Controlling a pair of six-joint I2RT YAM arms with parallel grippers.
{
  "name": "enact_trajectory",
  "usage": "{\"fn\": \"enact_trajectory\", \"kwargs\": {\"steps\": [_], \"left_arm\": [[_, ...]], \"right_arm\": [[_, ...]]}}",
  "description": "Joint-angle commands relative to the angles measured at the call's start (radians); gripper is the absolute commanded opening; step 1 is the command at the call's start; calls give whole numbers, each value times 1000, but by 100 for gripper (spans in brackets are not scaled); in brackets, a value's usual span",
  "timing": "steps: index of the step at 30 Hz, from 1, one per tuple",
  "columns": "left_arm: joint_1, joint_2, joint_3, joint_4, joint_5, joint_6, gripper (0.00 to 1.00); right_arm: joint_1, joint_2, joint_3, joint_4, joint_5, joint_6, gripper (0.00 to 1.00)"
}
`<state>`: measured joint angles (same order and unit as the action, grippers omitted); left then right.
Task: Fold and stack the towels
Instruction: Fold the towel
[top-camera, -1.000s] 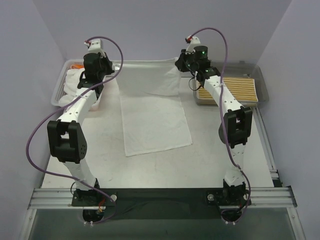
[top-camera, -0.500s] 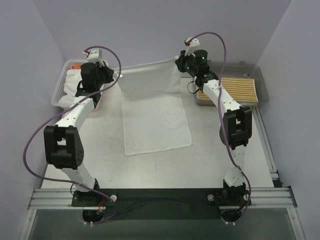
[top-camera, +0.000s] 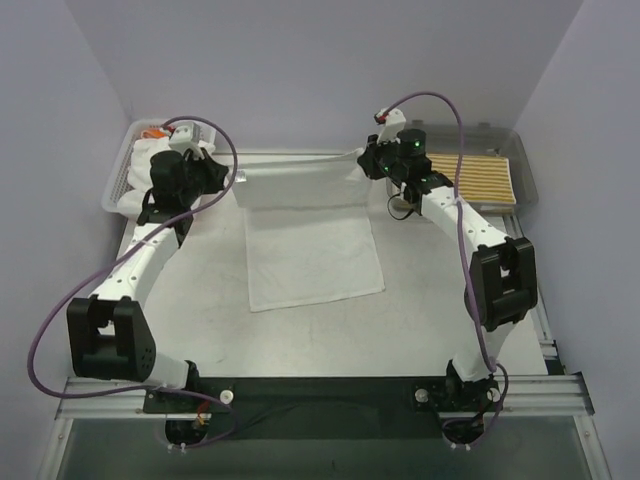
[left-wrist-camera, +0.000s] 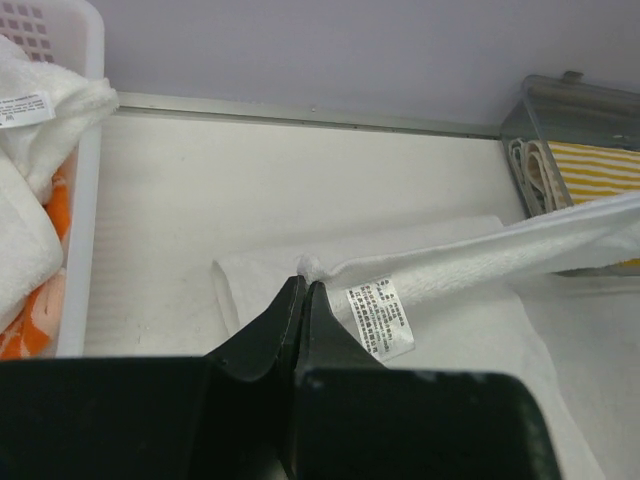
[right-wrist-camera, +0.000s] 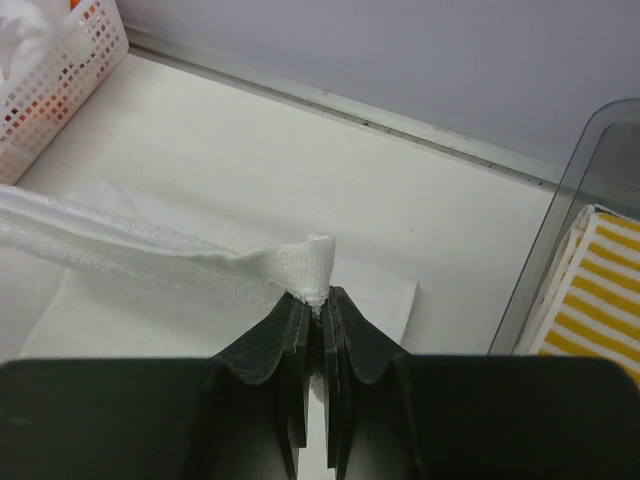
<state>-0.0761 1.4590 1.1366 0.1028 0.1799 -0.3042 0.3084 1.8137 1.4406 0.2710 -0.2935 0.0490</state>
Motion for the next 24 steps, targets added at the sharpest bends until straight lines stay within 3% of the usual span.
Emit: {"fn": "enact_trajectory", "kwargs": {"steps": [1, 7, 14, 24], "left_arm": [[39, -92, -34, -29, -50, 13, 0], [38, -155, -121, -81, -5, -19, 0], [36, -157, -250, -149, 4, -55, 0], [-25, -49, -346, -255, 12, -110, 0]], "right_arm": [[-32, -85, 6, -13, 88, -40, 0], [-23, -143, -40, -117, 76, -23, 0], [9, -148, -170, -266, 42, 106, 0], [5, -4, -286, -338, 45, 199, 0]]}}
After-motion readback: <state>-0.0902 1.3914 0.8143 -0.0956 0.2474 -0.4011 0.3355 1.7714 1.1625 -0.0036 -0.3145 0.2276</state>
